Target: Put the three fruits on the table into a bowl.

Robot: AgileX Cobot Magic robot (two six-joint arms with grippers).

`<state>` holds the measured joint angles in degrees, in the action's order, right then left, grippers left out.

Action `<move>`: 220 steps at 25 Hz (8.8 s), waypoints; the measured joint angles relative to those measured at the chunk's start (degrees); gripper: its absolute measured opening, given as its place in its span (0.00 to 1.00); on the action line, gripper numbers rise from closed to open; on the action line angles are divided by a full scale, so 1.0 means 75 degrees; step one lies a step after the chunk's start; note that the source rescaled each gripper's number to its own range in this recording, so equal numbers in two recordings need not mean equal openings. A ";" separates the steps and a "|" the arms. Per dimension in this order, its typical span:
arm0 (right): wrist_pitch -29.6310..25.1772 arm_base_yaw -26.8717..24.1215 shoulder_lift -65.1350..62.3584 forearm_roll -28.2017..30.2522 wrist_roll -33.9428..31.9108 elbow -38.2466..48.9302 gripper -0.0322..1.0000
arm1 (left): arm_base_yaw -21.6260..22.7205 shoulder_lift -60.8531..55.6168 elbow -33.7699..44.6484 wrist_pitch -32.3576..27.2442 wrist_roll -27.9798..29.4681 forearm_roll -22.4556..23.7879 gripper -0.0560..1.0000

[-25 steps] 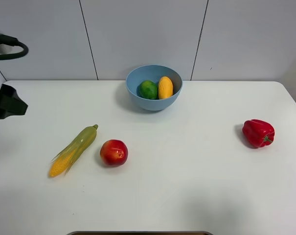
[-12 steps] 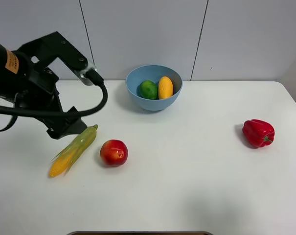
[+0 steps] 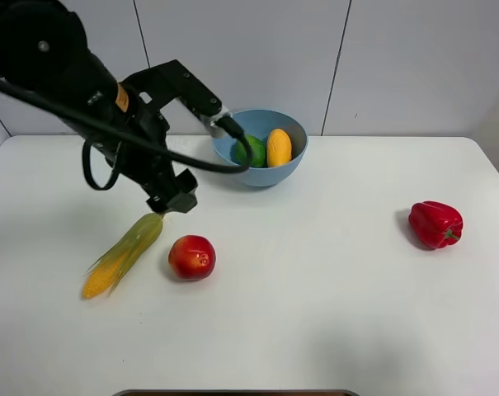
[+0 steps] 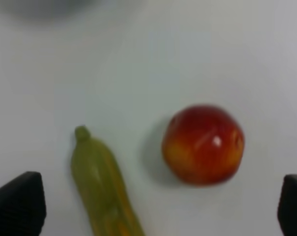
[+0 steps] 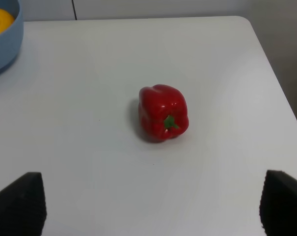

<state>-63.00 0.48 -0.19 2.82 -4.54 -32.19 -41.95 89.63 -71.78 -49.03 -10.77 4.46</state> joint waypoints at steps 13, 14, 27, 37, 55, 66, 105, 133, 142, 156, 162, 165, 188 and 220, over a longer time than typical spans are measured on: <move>0.0000 0.0000 0.0000 0.0000 0.0000 0.0000 0.92 | 0.0303 0.1263 -0.0156 -0.0297 0.0547 -0.0062 0.88; 0.0000 0.0000 0.0000 0.0000 0.0000 0.0000 0.92 | 0.0323 0.1328 -0.0091 -0.0228 0.0547 -0.0023 0.88; 0.0000 0.0000 0.0000 0.0000 0.0000 0.0000 0.92 | 0.0340 0.1933 0.0327 0.0323 0.0604 -0.0594 0.88; 0.0000 0.0000 0.0000 0.0000 0.0000 0.0000 0.92 | 0.0340 0.1948 0.0875 0.1363 0.0613 -0.0594 0.88; 0.0000 0.0000 0.0000 0.0000 0.0000 0.0000 0.92 | 0.0340 0.2597 0.0981 0.1547 0.0637 -0.0847 0.88; 0.0000 0.0000 0.0000 0.0000 0.0000 0.0000 0.92 | 0.0348 0.2978 0.1400 0.2181 0.0637 -0.1015 0.88; 0.0000 0.0000 0.0000 0.0000 0.0000 0.0000 0.92 | 0.0348 0.3163 0.1400 0.2648 0.0606 -0.0993 0.06; 0.0000 0.0000 0.0000 0.0000 0.0000 0.0000 0.92 | 0.0743 0.0548 0.0501 0.6060 0.0570 -0.0378 0.06; 0.0000 0.0000 0.0000 0.0000 0.0000 0.0000 0.92 | 0.1135 0.1716 -0.0220 0.6614 0.0544 -0.0257 0.06; 0.0000 0.0000 0.0000 0.0000 0.0000 0.0000 0.92 | 0.1135 0.4032 -0.2071 0.6682 0.0400 -0.0208 0.06; 0.0000 0.0000 0.0000 0.0000 0.0000 0.0000 0.92 | 0.1135 0.4708 -0.2659 0.6690 0.0400 -0.0208 0.06; 0.0000 0.0000 0.0000 0.0000 0.0000 0.0000 0.92 | 0.1135 0.5122 -0.2981 0.6722 0.0400 -0.0208 0.06; 0.0000 0.0000 0.0000 0.0000 0.0000 0.0000 0.92 | 0.1199 0.5867 -0.3037 0.6797 0.0194 -0.0208 0.06; 0.0000 0.0000 0.0000 0.0000 0.0000 0.0000 0.92 | 0.1199 0.4932 -0.3045 0.5946 -0.0192 -0.0048 1.00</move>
<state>-63.00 0.48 -0.19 2.82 -4.54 -32.19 -32.96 126.62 -94.62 -4.44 -12.21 4.10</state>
